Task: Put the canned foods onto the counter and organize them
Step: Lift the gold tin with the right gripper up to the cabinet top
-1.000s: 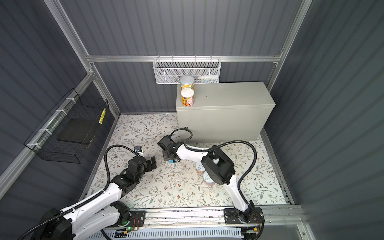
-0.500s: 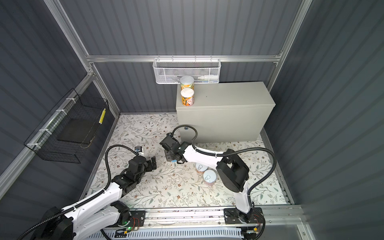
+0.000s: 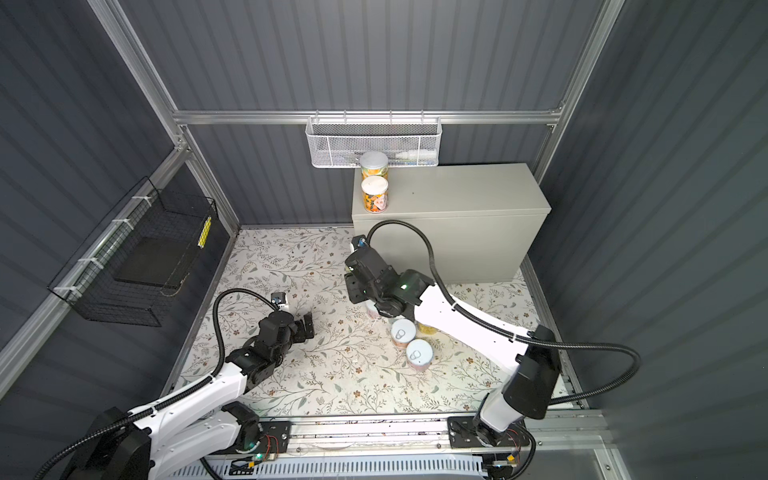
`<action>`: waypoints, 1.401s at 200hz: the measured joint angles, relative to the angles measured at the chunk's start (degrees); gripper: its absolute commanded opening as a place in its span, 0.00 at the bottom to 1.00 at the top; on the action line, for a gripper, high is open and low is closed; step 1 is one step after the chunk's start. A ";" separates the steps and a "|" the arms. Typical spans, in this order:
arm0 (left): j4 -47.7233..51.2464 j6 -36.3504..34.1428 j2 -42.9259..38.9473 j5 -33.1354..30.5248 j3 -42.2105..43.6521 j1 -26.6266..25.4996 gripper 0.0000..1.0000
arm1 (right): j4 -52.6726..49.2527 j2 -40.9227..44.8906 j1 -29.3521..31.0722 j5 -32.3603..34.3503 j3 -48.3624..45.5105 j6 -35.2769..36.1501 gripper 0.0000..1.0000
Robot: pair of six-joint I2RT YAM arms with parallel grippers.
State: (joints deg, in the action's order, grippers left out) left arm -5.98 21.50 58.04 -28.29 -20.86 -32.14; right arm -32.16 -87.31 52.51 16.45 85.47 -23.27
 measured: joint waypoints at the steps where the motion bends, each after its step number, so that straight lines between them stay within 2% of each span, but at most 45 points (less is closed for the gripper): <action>1: -0.02 0.02 0.00 0.00 0.00 0.00 1.00 | -0.11 0.33 -0.17 -0.17 0.00 0.02 0.45; 45: -0.37 0.02 0.00 0.00 0.00 0.00 1.00 | -3.52 8.55 -9.68 -5.99 1.75 0.57 0.45; 84: -0.39 0.00 0.00 0.00 0.00 0.00 1.00 | -7.65 8.79 -16.81 -8.41 10.29 3.48 0.46; 134: -0.57 0.00 0.63 0.02 0.00 0.00 1.00 | -10.67 3.45 -20.74 -9.38 21.59 8.26 0.46; 231: -0.57 0.00 0.81 0.02 0.00 0.00 1.00 | -17.25 -14.78 -26.95 -9.01 46.38 14.43 0.47; 280: -0.57 0.15 1.31 0.46 0.00 0.00 1.00 | -16.76 -16.37 -27.69 -9.66 48.92 15.87 0.47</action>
State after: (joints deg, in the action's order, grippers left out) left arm -6.55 21.65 59.35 -27.83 -20.86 -32.14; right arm -48.93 -103.68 24.82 6.79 134.39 -7.40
